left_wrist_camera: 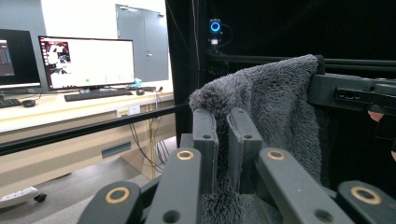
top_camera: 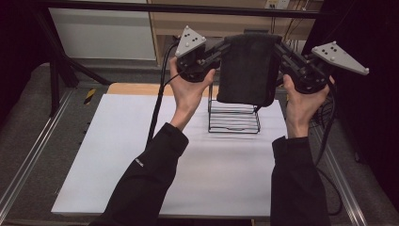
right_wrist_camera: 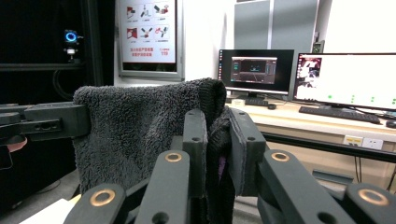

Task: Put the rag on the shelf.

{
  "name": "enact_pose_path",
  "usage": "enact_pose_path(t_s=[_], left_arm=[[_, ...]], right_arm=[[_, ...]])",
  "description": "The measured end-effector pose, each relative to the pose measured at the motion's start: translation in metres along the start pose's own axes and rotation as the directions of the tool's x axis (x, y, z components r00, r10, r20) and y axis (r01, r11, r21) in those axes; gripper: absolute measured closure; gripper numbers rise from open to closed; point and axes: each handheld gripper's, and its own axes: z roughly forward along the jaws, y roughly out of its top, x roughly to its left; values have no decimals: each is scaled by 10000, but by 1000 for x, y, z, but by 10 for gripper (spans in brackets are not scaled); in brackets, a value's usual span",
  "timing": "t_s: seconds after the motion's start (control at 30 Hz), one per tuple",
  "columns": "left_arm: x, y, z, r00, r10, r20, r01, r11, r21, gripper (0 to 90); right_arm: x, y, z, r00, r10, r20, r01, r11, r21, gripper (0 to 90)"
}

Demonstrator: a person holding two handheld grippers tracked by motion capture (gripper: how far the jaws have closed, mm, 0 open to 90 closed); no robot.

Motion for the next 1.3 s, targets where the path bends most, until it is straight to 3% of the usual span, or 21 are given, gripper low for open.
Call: enact_pose_path(t_s=[0.33,0.63,0.7,0.9,1.1,1.3], left_arm=[[16,28,22,9991,97,-411,-98,10000,-21,825],[34,35,39,9970,195,-756,-202,9998,-81,825],[38,31,42,9966,205,-796,-210,9998,-56,825],[46,7,45,9976,-52,-684,68,9997,233,825],[45,-12,40,9996,13,-273,-2,9992,404,825],[39,-26,34,9993,355,-68,-350,9973,641,825]], right_arm=[[-15,25,28,10000,81,-10,-81,9998,-189,787],[-30,34,64,9996,259,-84,-261,9995,-167,787],[-33,31,70,9991,393,-146,-394,9991,-122,787],[-37,8,78,9992,183,-346,-175,9996,220,787],[-41,-12,68,9982,153,-584,-122,9985,540,786],[-39,-27,55,9975,85,-700,-30,9970,777,783]])
